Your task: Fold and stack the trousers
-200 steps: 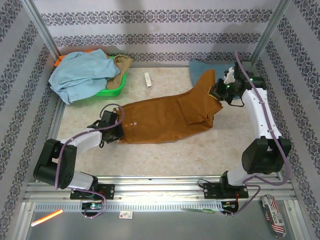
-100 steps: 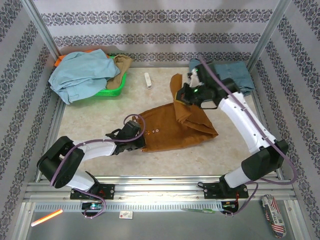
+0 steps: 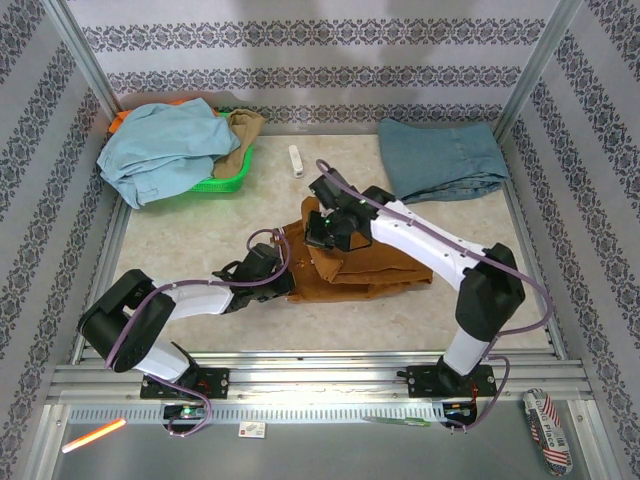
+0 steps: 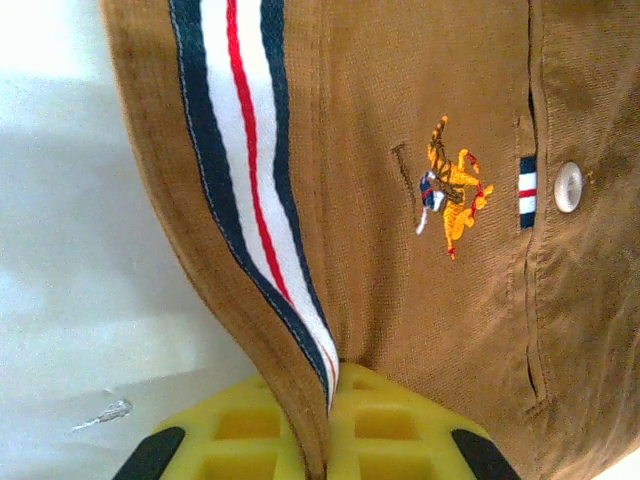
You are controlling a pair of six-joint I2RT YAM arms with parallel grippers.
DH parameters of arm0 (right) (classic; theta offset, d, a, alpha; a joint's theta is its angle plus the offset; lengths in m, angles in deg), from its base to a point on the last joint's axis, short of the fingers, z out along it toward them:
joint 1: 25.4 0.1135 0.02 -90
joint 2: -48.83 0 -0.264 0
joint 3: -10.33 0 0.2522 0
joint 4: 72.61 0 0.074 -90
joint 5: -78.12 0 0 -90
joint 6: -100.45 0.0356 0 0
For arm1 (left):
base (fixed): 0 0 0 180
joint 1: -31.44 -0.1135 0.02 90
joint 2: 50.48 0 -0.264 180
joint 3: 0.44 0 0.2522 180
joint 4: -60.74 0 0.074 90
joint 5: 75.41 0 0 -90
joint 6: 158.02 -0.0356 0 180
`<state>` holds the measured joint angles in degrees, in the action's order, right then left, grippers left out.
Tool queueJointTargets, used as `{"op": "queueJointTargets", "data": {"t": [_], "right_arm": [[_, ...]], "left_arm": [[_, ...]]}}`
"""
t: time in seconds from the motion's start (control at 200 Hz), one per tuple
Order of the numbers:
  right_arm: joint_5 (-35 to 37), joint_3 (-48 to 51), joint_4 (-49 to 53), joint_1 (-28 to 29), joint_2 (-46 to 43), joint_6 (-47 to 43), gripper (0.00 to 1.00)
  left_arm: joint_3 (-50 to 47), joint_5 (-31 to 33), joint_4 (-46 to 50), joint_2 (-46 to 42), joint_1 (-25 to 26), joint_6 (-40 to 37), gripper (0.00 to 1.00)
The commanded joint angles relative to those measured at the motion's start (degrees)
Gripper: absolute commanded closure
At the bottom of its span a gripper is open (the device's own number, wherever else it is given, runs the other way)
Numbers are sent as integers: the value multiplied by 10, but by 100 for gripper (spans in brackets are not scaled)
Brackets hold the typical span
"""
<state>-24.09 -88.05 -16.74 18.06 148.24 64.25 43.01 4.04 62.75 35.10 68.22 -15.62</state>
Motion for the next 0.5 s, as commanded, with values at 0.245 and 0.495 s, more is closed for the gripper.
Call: {"op": "queueJointTargets", "data": {"t": [0.245,0.495], "right_arm": [[15,-25,-77,33,88,44,100],[2,3,-117,39,121,61,99]], "left_arm": [[-28,-43,-61,25,10,13,100],[-32,-48,-64,20,10,14,92]]}}
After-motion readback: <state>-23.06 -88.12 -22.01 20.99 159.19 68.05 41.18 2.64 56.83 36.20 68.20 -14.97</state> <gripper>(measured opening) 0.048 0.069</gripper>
